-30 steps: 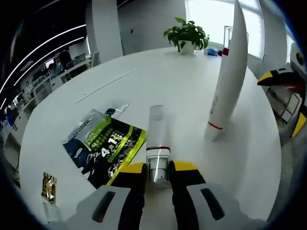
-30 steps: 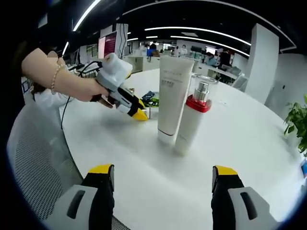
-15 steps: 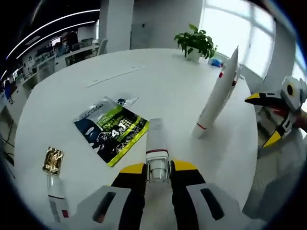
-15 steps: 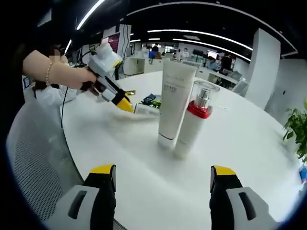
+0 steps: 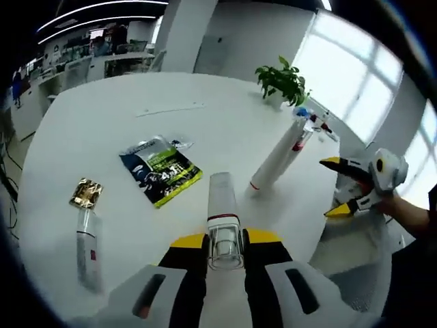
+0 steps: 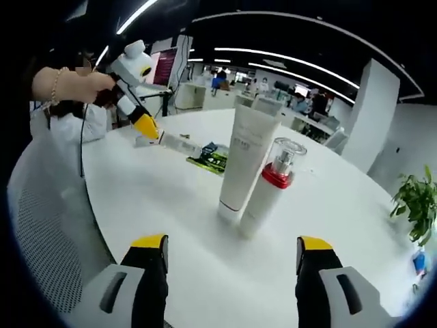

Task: Arrange the skincare products in the storage area until every visible bottle or jar stands upright without overlapping.

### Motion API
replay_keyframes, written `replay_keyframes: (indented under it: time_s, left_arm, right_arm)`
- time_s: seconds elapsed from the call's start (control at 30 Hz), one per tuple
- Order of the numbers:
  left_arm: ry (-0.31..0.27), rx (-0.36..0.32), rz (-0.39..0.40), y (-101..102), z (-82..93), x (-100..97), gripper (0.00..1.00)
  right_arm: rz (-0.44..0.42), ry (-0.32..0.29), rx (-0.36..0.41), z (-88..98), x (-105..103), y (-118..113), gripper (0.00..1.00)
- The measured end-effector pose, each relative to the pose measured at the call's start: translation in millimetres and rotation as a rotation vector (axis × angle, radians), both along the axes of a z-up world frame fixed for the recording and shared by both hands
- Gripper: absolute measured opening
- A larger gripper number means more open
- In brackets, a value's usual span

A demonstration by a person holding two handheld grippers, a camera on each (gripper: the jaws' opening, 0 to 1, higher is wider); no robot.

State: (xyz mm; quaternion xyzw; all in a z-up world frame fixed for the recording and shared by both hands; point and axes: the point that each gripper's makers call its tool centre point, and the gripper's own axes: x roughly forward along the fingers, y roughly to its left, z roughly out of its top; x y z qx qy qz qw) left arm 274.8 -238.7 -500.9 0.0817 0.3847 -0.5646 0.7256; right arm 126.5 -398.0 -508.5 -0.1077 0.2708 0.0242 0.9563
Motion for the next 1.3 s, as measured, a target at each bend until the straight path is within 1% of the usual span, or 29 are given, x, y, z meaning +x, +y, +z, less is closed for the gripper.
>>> replay_keyframes:
  time_s: [0.1,0.13,0.23,0.33,0.4,0.53,0.57,0.6,0.63,0.67,0.7,0.77,0.8,0.83,0.9,0.97,1.03,1.07,1.1,1.13,1.2,1.23,1.27,1.3]
  left_arm:
    - [-0.007,-0.016,-0.003,6.5,16.7,-6.9,0.18]
    - [-0.006,-0.018,-0.003,7.3,19.9,-8.3,0.18]
    - [-0.01,-0.02,-0.017,10.1,30.0,-15.7,0.18]
    - [-0.002,-0.024,-0.03,12.9,39.9,-27.2,0.18]
    - [0.004,-0.028,-0.043,13.9,46.1,-33.1,0.18]
    - [0.013,-0.025,-0.077,16.0,59.3,-50.8,0.18]
    - [0.016,-0.023,-0.086,16.3,60.7,-53.1,0.18]
    - [0.019,-0.016,-0.098,16.5,62.2,-60.6,0.18]
    - [0.017,-0.012,-0.106,16.6,62.9,-64.1,0.18]
    - [0.017,-0.01,-0.117,17.2,61.9,-60.8,0.18]
    - [0.022,-0.01,-0.124,17.1,62.3,-62.0,0.18]
    - [0.037,-0.013,-0.139,16.1,64.7,-69.2,0.18]
    - [0.034,-0.013,-0.146,15.5,66.4,-73.7,0.18]
    - [0.033,-0.011,-0.157,14.6,67.8,-78.1,0.18]
    - [0.03,-0.003,-0.172,14.6,65.8,-77.0,0.18]
    - [0.029,0.011,-0.186,13.4,66.8,-84.2,0.18]
    - [0.031,0.016,-0.196,14.3,65.7,-85.1,0.18]
    - [0.042,0.014,-0.2,12.4,66.4,-90.9,0.18]
    - [0.049,0.01,-0.204,11.6,67.0,-93.0,0.18]
    - [0.058,0.006,-0.207,11.9,67.8,-93.9,0.18]
    - [0.08,-0.007,-0.209,10.1,70.2,-97.7,0.18]
    - [0.086,-0.011,-0.211,9.4,71.2,-98.9,0.18]
    - [0.086,-0.014,-0.209,8.4,72.5,-100.0,0.18]
    - [0.089,-0.011,-0.211,8.4,72.6,-100.8,0.18]
  right_arm:
    - [0.036,-0.022,-0.031,17.3,0.0,15.9,0.79]
    - [0.058,-0.031,-0.053,23.0,1.6,22.1,0.79]
    - [0.107,-0.046,-0.082,32.6,6.2,36.9,0.79]
    - [0.176,-0.061,-0.146,41.5,16.0,53.4,0.77]
    - [0.207,-0.073,-0.164,46.1,22.1,64.6,0.76]
    - [0.303,-0.086,-0.224,52.7,33.4,87.9,0.74]
    - [0.337,-0.081,-0.248,52.8,36.8,95.5,0.74]
    - [0.353,-0.079,-0.264,52.9,39.3,99.8,0.75]
    - [0.373,-0.083,-0.277,53.3,42.5,104.5,0.76]
    - [0.393,-0.085,-0.284,53.3,44.8,109.8,0.76]
    - [0.424,-0.089,-0.298,53.5,48.3,116.9,0.75]
    - [0.463,-0.09,-0.347,53.7,53.9,124.3,0.73]
    - [0.478,-0.089,-0.357,53.3,55.4,127.4,0.72]
    - [0.491,-0.091,-0.373,53.6,57.5,130.3,0.7]
    - [0.514,-0.098,-0.401,54.9,60.0,134.0,0.65]
    - [0.528,-0.1,-0.432,56.2,61.3,134.7,0.59]
    - [0.541,-0.104,-0.439,56.8,61.5,135.4,0.54]
    - [0.549,-0.106,-0.446,57.3,62.0,135.8,0.52]
    - [0.552,-0.103,-0.457,57.2,61.5,135.5,0.47]
    - [0.563,-0.086,-0.476,54.6,60.5,134.4,0.43]
    - [0.566,-0.087,-0.5,53.8,60.5,132.6,0.31]
    - [0.568,-0.085,-0.499,53.4,59.7,132.8,0.25]
    - [0.566,-0.084,-0.498,53.5,59.2,131.9,0.21]
    - [0.565,-0.082,-0.498,53.8,58.3,131.4,0.2]
